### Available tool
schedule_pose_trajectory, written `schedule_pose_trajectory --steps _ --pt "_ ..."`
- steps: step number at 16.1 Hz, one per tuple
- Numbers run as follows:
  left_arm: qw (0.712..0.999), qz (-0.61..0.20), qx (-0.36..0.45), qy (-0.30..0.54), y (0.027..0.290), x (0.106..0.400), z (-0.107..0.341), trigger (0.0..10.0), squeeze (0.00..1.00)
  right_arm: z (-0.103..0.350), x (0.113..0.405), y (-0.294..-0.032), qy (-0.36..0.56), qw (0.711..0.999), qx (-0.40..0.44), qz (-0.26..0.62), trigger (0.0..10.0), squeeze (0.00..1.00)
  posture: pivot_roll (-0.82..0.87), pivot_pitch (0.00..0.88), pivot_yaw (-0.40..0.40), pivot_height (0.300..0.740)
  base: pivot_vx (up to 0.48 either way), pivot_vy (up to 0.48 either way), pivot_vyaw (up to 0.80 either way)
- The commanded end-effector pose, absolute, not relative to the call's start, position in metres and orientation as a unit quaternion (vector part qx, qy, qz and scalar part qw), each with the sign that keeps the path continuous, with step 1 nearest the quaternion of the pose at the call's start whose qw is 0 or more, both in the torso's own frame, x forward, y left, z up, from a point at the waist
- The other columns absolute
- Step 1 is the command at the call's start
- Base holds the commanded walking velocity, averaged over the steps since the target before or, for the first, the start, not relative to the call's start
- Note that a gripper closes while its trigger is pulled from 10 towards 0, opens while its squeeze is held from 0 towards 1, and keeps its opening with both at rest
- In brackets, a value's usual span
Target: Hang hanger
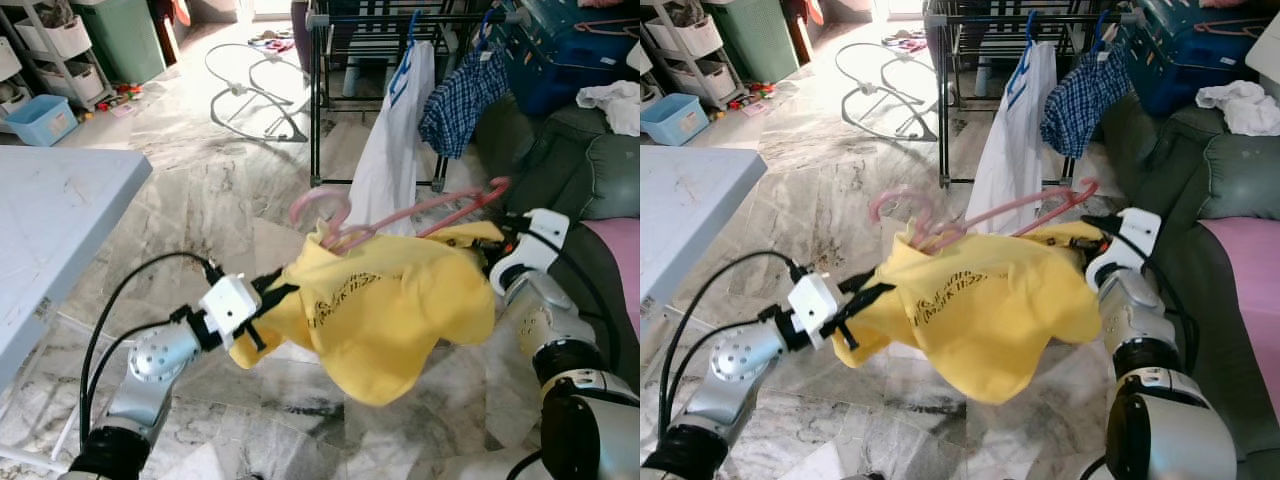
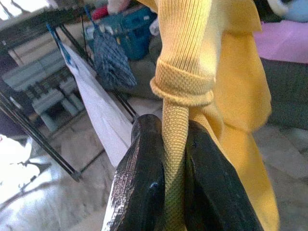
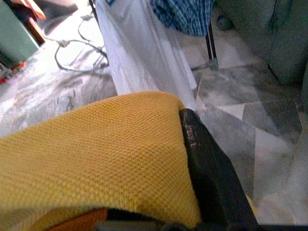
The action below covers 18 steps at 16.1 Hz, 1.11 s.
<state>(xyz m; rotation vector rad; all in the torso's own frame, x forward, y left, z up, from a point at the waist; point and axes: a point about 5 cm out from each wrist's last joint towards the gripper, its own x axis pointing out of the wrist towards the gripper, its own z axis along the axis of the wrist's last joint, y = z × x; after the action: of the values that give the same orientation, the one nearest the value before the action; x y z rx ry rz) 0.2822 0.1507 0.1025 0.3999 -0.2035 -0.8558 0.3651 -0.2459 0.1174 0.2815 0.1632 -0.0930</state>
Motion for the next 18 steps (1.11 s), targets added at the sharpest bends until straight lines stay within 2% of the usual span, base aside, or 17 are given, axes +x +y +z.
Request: schedule_pose_trajectory --steps 1,6,11,16,18 --pt "0.899 -0.386 0.185 -0.089 0.166 0.281 0.099 0.0 0.00 0.143 0.369 -0.264 0.027 0.987 0.139 -0.075 0.0 0.00 -0.10 0.081 0.016 0.740 0.000 0.000 0.00" --pt "0.900 -0.394 0.185 -0.029 0.174 0.275 0.072 0.0 0.00 0.168 0.377 -0.256 0.005 0.997 0.061 -0.052 0.0 0.00 -0.11 0.081 0.011 0.740 0.000 0.000 0.00" --pt "0.879 -0.425 0.214 0.005 0.172 0.268 0.055 0.0 0.00 0.179 0.383 -0.252 0.003 0.998 0.039 -0.039 0.0 0.00 -0.11 0.079 0.006 0.740 0.000 0.000 0.00" --pt "0.882 -0.420 0.214 0.002 0.158 0.276 0.052 0.0 0.00 0.173 0.387 -0.201 0.016 0.997 0.004 0.072 0.0 0.00 -0.12 0.071 0.002 0.740 0.000 0.000 0.00" --pt "0.888 -0.404 0.220 -0.010 0.151 0.284 0.056 0.0 0.00 0.163 0.384 -0.173 0.037 0.989 -0.041 0.138 0.0 0.00 -0.12 0.066 -0.002 0.740 0.000 0.000 0.00"
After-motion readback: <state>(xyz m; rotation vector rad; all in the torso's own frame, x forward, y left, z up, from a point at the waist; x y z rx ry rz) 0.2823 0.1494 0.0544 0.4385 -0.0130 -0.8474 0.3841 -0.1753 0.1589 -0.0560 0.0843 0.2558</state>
